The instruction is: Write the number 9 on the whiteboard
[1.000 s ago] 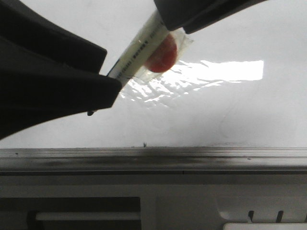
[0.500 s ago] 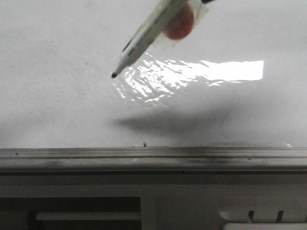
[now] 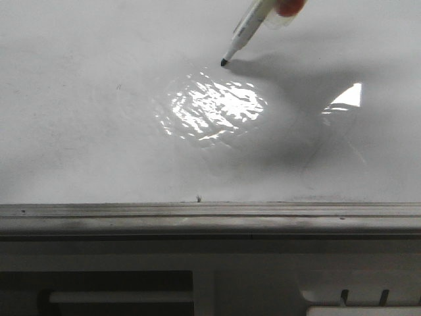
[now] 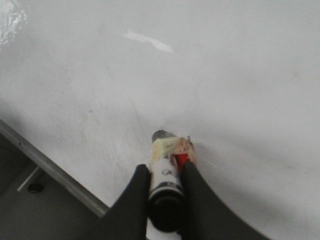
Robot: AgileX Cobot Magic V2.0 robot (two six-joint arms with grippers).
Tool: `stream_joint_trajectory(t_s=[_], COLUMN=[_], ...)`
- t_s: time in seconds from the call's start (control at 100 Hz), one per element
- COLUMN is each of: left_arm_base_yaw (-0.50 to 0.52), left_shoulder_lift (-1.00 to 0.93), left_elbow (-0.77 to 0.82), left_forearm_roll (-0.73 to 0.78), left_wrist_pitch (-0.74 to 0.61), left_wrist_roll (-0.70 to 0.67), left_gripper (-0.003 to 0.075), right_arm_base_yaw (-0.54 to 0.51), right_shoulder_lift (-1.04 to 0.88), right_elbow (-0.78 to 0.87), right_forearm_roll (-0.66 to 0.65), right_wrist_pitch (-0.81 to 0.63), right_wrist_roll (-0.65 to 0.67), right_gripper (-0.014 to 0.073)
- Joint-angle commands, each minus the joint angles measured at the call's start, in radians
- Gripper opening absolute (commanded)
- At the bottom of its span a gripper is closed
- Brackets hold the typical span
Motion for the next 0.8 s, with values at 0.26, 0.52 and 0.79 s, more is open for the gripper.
stream_joint_trajectory(t_s=[0.26,0.52,0.79], left_arm_base_yaw=[0.003,0.005,0.005], left_shoulder_lift=[-0.001,-0.001,-0.001], left_elbow=[-0.033,-0.033,-0.033], left_forearm_roll=[-0.032,-0.032,-0.032], left_wrist_pitch=[-0.067,-0.067,-0.067], left_wrist_roll=[-0.013,-0.013,-0.013], left_gripper=[0.0281,0.0281,0.0281], right_arm_base_yaw=[0.083,0.007,-0.003], right_shoulder_lift=[0.107,0.034,0.059], right_elbow=[-0.072,-0.117,-0.064], right_forearm_roll=[-0.013,-0.081,-0.020], right_wrist_pitch=[0.029,0.043,0.116], right_wrist_roll=[-0.002,0.009,0.011], right_gripper=[-0.0069,-0.0069,-0.0069])
